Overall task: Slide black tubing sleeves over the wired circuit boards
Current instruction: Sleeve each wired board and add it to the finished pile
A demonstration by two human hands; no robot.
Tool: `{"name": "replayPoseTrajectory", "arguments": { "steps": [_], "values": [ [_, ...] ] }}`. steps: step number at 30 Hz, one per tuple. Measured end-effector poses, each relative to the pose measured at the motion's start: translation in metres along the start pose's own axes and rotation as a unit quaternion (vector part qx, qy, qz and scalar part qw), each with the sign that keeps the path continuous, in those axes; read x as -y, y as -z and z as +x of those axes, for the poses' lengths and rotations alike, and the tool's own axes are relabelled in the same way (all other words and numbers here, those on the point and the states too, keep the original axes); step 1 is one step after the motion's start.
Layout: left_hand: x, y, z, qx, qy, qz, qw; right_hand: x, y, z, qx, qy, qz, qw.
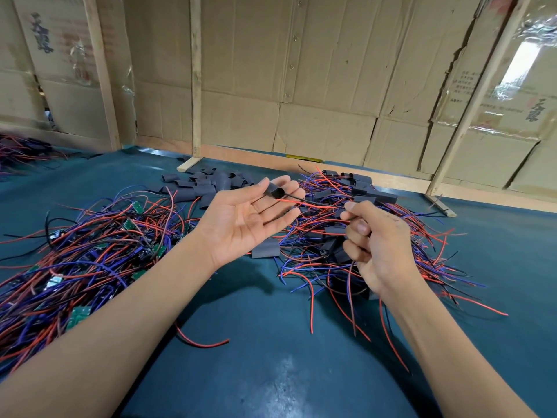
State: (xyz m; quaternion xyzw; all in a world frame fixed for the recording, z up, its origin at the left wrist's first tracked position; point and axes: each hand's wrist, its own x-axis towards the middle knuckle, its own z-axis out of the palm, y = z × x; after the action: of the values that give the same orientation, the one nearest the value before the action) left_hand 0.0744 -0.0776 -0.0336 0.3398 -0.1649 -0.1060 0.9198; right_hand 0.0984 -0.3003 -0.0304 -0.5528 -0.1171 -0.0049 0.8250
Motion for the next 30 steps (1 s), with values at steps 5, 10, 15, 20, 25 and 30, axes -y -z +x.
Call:
{"name": "replayPoseTrajectory", "arguments": {
  "steps": [5, 10, 15, 20, 25, 30],
  "values": [
    [0.001, 0.000, 0.001, 0.009, -0.009, 0.026, 1.000, 0.001, -0.001, 0.000, -0.017, -0.036, 0.032, 0.999],
    [0.001, -0.001, 0.000, 0.010, -0.001, 0.008, 1.000, 0.001, -0.001, 0.000, -0.019, -0.045, 0.049, 0.998],
    [0.002, -0.001, 0.000, 0.006, -0.003, 0.016, 1.000, 0.000, -0.001, -0.001, -0.006, -0.044, 0.031, 0.999],
    [0.010, -0.004, 0.003, -0.024, -0.033, 0.098, 0.994, -0.004, -0.005, -0.004, 0.037, 0.002, -0.026, 0.999],
    [0.017, -0.010, 0.006, -0.035, -0.071, 0.123, 0.989, -0.009, -0.016, -0.011, 0.101, 0.061, -0.108, 0.987],
    [0.030, -0.016, 0.007, -0.037, -0.084, 0.157, 0.983, -0.017, -0.028, -0.015, 0.111, 0.060, -0.149, 0.981]
  ]
}}
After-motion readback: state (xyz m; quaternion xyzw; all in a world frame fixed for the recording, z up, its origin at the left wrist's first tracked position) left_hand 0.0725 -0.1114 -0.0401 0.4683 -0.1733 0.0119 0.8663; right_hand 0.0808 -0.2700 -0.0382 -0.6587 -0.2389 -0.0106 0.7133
